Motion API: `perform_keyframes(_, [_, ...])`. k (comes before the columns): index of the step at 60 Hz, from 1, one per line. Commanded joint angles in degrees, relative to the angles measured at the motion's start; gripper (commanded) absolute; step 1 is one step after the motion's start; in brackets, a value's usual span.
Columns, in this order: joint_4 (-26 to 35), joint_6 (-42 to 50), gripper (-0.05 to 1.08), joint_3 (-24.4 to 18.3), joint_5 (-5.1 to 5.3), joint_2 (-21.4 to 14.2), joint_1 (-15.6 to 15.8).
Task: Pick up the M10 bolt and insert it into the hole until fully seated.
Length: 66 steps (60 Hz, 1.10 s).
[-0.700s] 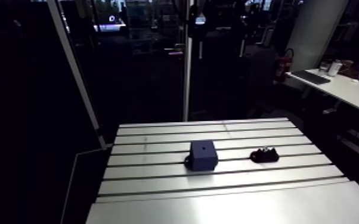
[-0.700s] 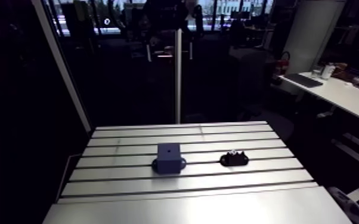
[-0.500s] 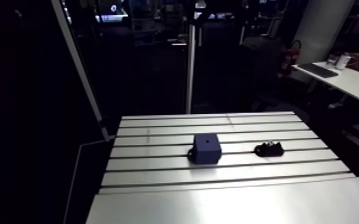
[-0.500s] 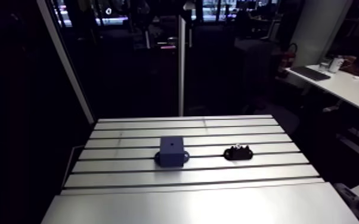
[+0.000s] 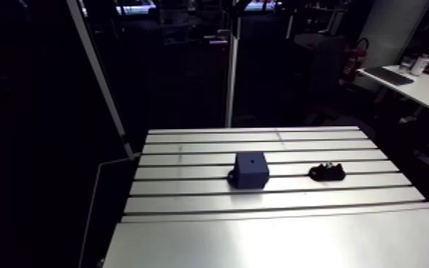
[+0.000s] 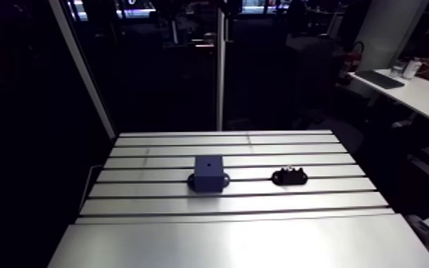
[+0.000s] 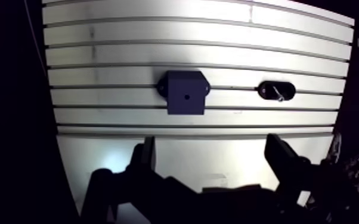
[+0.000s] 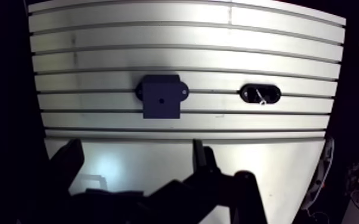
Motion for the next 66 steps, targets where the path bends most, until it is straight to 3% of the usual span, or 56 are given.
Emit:
perform_keyframes(1, [0.00,0.00,0.01,0.01,0.01,-0.07,0.03])
perform_keyframes(24, [0.16,-0.09,0.01,0.96,-0.07,-0.95,-0.06])
perform_keyframes(40, [0.28,-0.89,0.01,3.81,-0.52,-2.94,-0.22])
perform_keyframes(66, [-0.67,-4.65,0.01,8.34,-0.61,-6.98,-4.92])
